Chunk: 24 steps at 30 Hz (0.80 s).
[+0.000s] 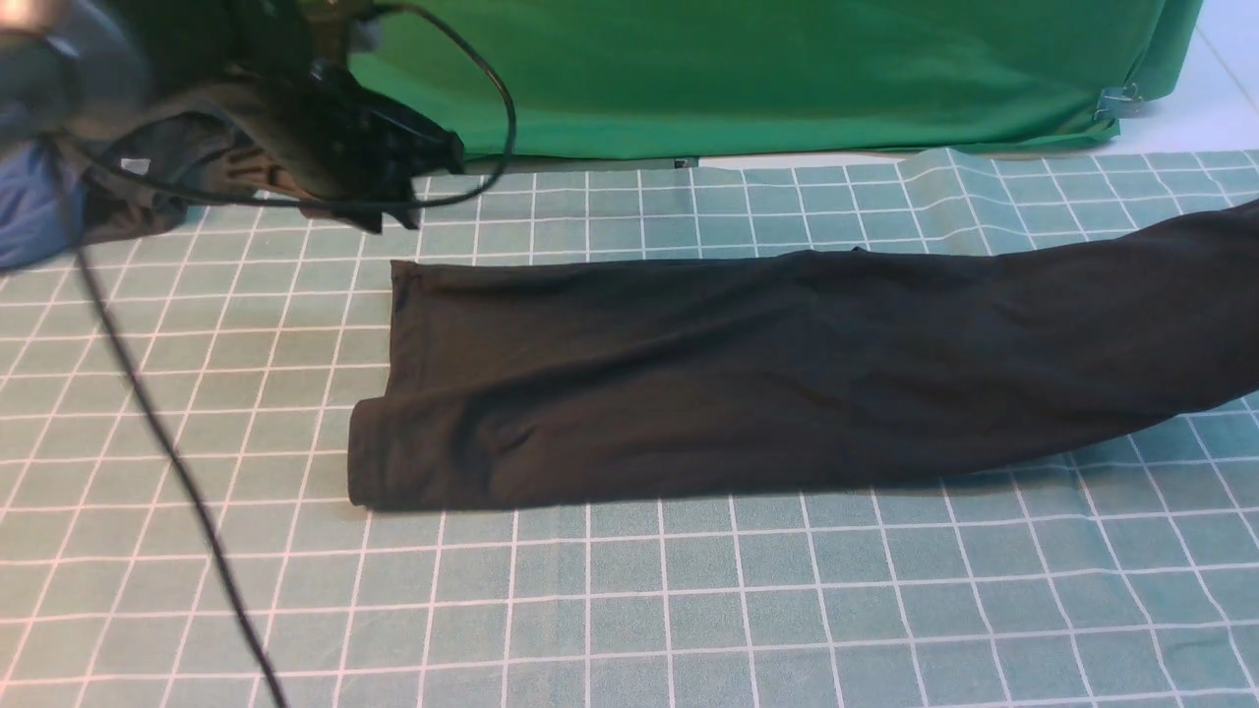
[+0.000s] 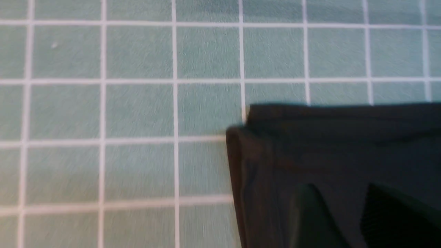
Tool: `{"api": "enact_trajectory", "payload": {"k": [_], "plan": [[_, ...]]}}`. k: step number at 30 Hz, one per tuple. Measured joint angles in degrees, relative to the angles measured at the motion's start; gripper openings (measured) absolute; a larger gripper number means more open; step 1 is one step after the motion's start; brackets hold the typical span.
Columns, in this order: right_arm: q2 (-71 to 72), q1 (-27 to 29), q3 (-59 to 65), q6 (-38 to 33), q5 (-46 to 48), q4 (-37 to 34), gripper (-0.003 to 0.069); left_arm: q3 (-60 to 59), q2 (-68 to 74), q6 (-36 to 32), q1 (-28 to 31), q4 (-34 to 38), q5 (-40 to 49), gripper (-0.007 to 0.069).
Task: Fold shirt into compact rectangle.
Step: 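Fold the right end of the dark garment over onto its left end with the right gripper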
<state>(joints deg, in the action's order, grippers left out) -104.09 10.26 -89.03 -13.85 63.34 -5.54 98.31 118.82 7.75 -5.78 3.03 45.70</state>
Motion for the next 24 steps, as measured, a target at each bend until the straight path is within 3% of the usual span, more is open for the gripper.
{"api": "enact_trajectory", "payload": {"k": [6,9,12,15,20,24], "plan": [[0.00,0.00,0.00,-0.21,0.00,0.00,0.0055,1.81,7.44,0.00,0.00,-1.53,-4.74,0.0505],[0.00,0.00,0.00,-0.38,-0.06,0.00,0.0057,1.81,9.30,0.08,0.00,-1.91,-5.85,0.0556],[0.00,0.00,0.00,-0.38,-0.31,0.00,0.0056,1.87,10.01,0.83,0.00,-2.35,-6.22,0.0554],[0.00,0.00,0.00,-0.84,-1.04,0.00,0.0056,2.07,10.19,0.88,0.00,-2.55,-6.21,0.0451],[0.00,0.00,0.00,-1.45,-1.54,0.00,0.0058,2.08,10.08,-1.21,0.00,-2.55,-5.35,0.0083],[0.00,0.00,0.00,-1.45,-1.60,-0.06,0.0060,2.14,8.44,-2.24,0.00,-3.03,-5.56,0.0019]]}}
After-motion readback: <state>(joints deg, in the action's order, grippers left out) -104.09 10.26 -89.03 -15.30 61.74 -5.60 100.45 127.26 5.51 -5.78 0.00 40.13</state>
